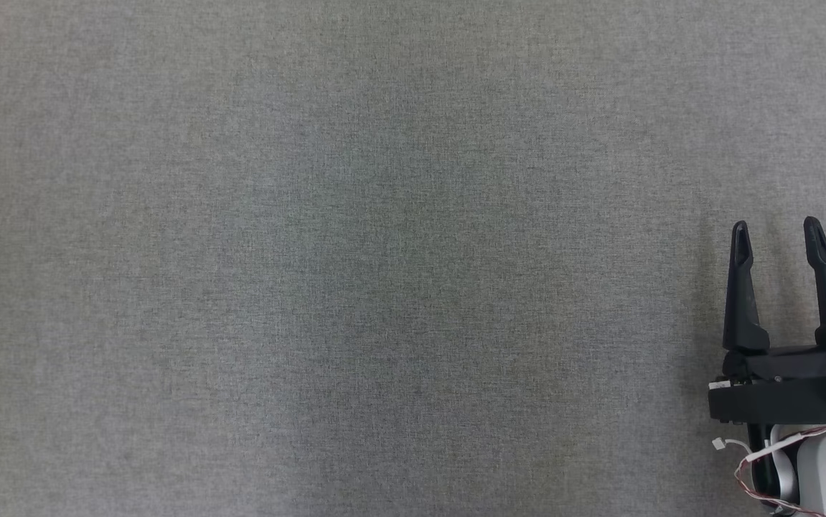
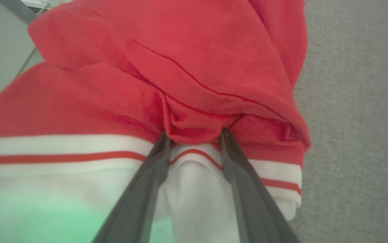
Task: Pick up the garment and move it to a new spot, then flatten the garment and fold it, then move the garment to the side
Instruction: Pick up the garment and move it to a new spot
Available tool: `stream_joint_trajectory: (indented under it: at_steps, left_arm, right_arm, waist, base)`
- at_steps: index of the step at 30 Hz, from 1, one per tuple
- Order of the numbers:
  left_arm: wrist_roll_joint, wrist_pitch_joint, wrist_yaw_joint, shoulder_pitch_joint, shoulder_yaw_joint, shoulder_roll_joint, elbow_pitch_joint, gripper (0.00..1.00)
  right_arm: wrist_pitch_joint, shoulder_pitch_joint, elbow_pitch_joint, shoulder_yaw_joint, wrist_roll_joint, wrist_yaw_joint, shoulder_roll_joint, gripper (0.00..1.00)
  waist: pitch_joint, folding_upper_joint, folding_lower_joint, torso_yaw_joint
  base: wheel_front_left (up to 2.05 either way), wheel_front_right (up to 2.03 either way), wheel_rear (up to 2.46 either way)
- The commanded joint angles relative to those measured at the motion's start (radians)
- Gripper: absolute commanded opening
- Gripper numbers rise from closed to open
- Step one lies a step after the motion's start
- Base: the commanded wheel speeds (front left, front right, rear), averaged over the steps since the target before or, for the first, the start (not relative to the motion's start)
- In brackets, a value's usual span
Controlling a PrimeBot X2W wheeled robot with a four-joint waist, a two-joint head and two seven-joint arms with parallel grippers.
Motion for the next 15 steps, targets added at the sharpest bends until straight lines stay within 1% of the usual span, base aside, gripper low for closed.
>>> stream_joint_trajectory:
  at_steps: [1,3,5,8,10,11,12,15]
  left_arm:
    - [-0.011,0.014,0.002,0.002,-0.020,0.007,0.016,0.00]
    - [-0.017,0.010,0.002,0.000,-0.027,0.010,0.019,0.00]
    - [-0.036,-0.031,0.002,-0.002,-0.045,0.016,0.014,0.00]
    - [-0.033,-0.092,0.003,-0.017,-0.069,0.032,0.007,0.00]
    - [-0.022,-0.159,0.002,-0.036,-0.078,0.045,0.003,0.00]
    - [-0.022,-0.159,0.002,-0.036,-0.078,0.045,0.003,0.00]
    - [-0.021,-0.186,0.002,-0.040,-0.083,0.045,0.003,0.00]
    - [0.005,-0.288,0.003,-0.077,-0.094,0.065,0.005,0.00]
  right_arm:
    - [-0.001,-0.012,0.003,0.003,-0.009,-0.002,-0.001,1.00]
    - [-0.001,-0.013,0.005,0.005,-0.010,-0.002,0.000,1.00]
    - [-0.001,-0.013,0.010,0.007,-0.010,-0.002,0.002,1.00]
    - [-0.001,-0.013,0.014,0.009,-0.005,-0.002,0.005,1.00]
    - [-0.001,-0.012,0.015,0.011,0.001,-0.002,0.007,1.00]
    - [-0.001,-0.012,0.015,0.011,0.001,-0.002,0.007,1.00]
    - [-0.001,-0.012,0.019,0.012,0.004,-0.002,0.009,1.00]
    - [-0.001,-0.010,0.027,0.017,0.014,-0.002,0.015,1.00]
  waist:
    - [-0.003,-0.0001,0.0000,0.000]
    - [-0.005,-0.0001,0.0000,0.000]
    - [-0.013,-0.0001,0.0000,0.002]
    - [-0.027,-0.0001,0.0000,0.008]
    - [-0.039,-0.0001,0.0000,0.013]
    - [-0.039,-0.0001,0.0000,0.013]
    - [-0.048,-0.0001,0.0000,0.016]
    - [-0.076,-0.0001,0.0000,0.025]
  base:
    - [0.00,0.00,0.00]
    - [0.00,0.00,0.00]
    - [0.00,0.00,0.00]
    - [0.00,0.00,0.00]
    - [0.00,0.00,0.00]
    - [0.00,0.00,0.00]
    - [0.00,0.00,0.00]
    - [0.00,0.00,0.00]
